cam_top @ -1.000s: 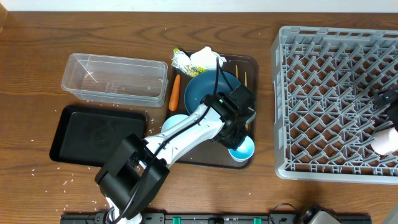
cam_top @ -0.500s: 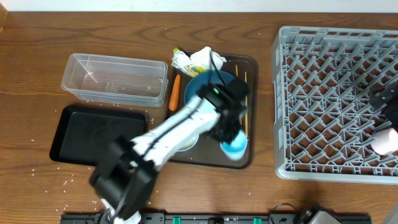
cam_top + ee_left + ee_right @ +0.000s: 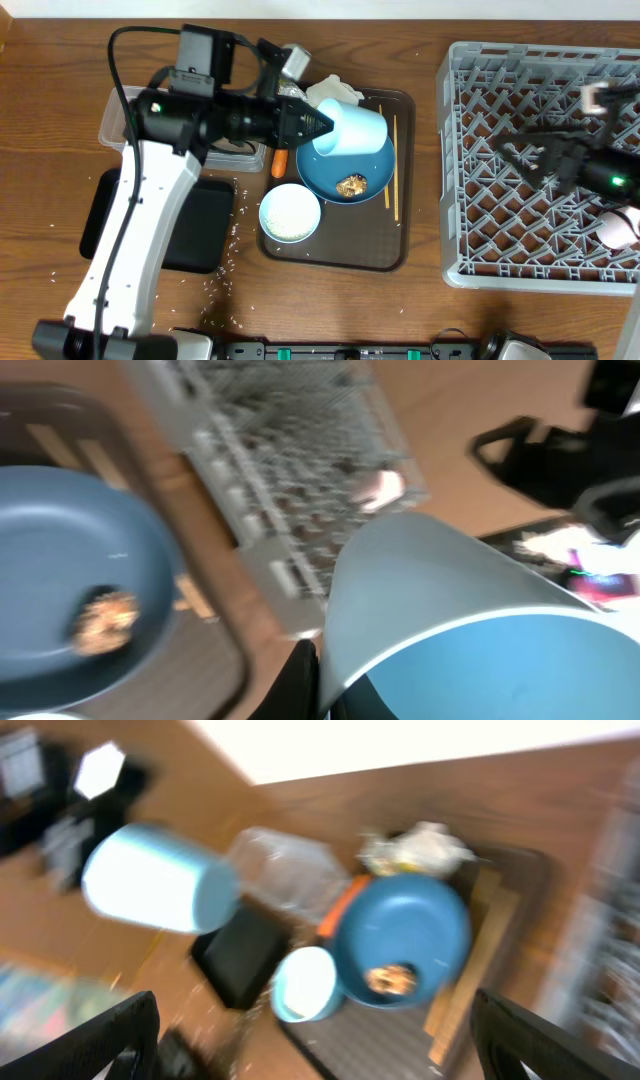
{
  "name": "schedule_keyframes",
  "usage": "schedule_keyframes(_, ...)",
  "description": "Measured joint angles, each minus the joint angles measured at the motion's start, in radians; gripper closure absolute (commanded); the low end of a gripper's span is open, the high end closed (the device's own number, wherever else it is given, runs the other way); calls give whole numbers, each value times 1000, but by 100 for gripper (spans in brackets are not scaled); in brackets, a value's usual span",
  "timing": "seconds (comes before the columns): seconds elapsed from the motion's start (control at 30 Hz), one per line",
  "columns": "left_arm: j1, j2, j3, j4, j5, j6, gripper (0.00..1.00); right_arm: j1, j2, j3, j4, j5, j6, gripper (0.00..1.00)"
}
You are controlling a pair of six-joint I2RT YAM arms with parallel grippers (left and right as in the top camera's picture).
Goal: Sort waste into correct bins and load items into the dishwasher rack
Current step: 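Lift the blue cup and pass it to the right gripper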
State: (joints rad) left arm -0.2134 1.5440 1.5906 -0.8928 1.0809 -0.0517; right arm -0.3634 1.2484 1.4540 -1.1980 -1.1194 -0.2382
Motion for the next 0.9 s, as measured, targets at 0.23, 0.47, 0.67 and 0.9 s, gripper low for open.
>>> schedule_keyframes(0.23,8,23,-10,36,253,1,94,275,0,0,163,-80,-46,7)
schedule_keyframes(0.47,3,23,-10,37,384,0,94,478,3,0,330,-62,-48,9)
schedule_keyframes(0.67,3,23,-10,37,417,0,94,568,38,0,464,-47,2,13)
schedule_keyframes(0.9,6,23,-10,41,420,0,94,664,119,0,567,-51,78,36)
